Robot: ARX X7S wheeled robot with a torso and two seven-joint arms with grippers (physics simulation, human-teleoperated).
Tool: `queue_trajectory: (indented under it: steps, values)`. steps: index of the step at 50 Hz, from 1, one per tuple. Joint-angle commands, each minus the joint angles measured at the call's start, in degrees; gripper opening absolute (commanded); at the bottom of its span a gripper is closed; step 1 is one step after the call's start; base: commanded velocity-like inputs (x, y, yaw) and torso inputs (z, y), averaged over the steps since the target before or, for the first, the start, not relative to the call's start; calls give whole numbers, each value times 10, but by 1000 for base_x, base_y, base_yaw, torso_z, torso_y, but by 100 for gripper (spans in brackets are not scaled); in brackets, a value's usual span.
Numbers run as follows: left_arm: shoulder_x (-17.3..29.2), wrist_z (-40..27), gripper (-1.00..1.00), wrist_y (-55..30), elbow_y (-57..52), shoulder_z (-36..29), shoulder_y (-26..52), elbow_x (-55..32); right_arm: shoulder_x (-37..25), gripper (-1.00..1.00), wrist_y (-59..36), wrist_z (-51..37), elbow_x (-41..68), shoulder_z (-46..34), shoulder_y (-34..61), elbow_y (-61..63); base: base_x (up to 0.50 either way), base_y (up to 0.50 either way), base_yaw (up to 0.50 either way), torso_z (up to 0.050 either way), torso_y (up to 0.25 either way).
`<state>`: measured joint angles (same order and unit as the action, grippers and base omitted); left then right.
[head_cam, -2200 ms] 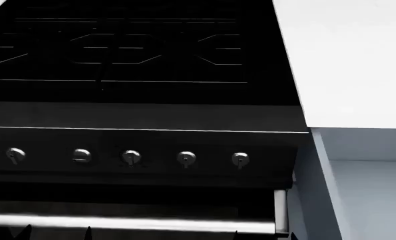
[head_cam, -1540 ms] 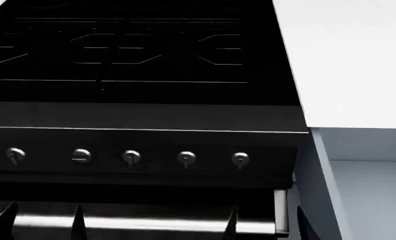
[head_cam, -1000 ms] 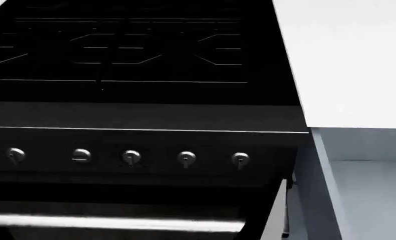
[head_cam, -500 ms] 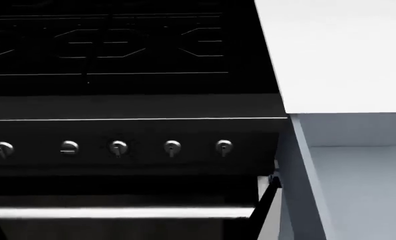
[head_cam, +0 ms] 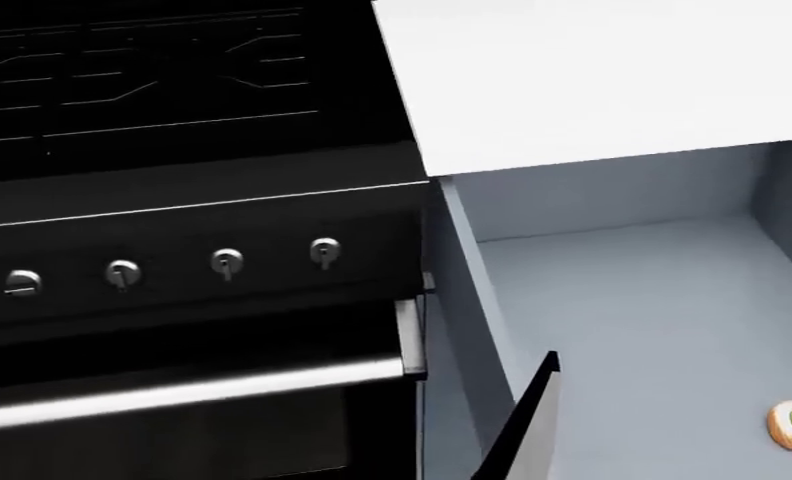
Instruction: Close the right drawer.
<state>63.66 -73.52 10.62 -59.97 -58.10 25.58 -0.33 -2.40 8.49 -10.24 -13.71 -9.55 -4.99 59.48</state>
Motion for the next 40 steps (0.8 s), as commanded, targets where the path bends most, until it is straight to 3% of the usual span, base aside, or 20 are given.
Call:
queue_trajectory:
  steps: [1, 40]
  values:
    - [1, -4, 100, -4, 0, -14, 8, 1, -10, 100, 7, -14, -13, -8, -4, -2, -138, 28, -500, 0, 0]
    - [4, -18, 100, -7, 0, -52, 38, 5, -37, 100, 15, -41, -15, -20, -5, -12, -110, 37, -500, 0, 0]
